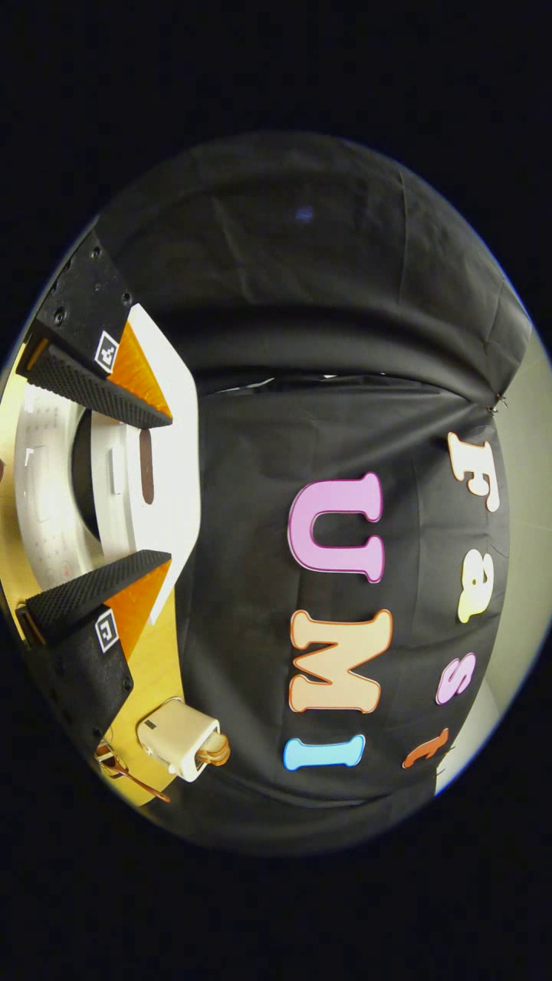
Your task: Close the left gripper, press the button to open the rice cooker; take a wooden spoon from the chopstick holder with the right hand, scoop a spoonful of rice and pour it into the rice cooker, then put the wooden spoon back into the chopstick holder.
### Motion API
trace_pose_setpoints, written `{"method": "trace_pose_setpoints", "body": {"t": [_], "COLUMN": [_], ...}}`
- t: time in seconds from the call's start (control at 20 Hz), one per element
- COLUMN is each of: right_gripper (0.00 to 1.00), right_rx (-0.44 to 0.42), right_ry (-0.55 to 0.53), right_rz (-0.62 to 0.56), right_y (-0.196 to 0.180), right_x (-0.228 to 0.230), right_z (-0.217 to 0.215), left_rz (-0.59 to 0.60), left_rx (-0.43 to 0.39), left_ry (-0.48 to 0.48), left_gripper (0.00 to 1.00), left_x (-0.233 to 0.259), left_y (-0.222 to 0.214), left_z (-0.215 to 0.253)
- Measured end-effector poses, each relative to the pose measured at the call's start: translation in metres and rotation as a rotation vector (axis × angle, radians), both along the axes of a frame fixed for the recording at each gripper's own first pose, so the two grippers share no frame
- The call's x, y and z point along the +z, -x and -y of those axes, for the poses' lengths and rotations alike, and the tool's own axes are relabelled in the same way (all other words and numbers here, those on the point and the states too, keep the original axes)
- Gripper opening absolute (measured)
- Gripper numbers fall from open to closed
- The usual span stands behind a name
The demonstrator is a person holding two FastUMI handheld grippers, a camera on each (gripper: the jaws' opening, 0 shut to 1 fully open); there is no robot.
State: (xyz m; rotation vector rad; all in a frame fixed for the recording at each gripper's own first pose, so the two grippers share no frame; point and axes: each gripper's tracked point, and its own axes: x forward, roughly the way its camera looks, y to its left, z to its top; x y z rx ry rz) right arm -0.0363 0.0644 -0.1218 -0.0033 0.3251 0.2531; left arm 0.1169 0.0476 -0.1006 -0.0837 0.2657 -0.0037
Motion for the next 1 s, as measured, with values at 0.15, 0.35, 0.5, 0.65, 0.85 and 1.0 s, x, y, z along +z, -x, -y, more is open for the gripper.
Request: {"method": "trace_pose_setpoints", "body": {"t": [0.15,0.35,0.5,0.65,0.85,1.0], "right_gripper": [1.0,1.0,1.0,1.0,1.0,1.0], "right_rx": [0.004,0.0,-0.007,-0.009,-0.002,0.004], "right_ry": [0.003,0.009,0.008,0.006,0.003,-0.007], "right_rz": [-0.003,-0.004,-0.006,-0.008,-0.013,0.002], "right_y": [0.001,0.004,0.006,0.008,0.011,0.013], "right_x": [0.0,-0.001,-0.004,-0.003,-0.005,0.001], "right_z": [0.0,0.002,0.002,0.0,-0.004,-0.007], "left_rz": [-0.051,-0.074,-0.136,-0.128,-0.165,-0.144], "left_rx": [0.0,0.004,0.002,0.007,0.016,0.007], "left_ry": [0.001,-0.002,-0.022,-0.025,-0.017,-0.004], "left_gripper": [0.95,0.95,0.95,0.99,0.96,0.97], "left_x": [-0.023,-0.038,-0.062,-0.063,-0.07,-0.065], "left_y": [0.004,0.006,0.008,0.01,0.012,0.012], "left_z": [0.0,-0.002,-0.002,-0.004,0.001,0.001]}}
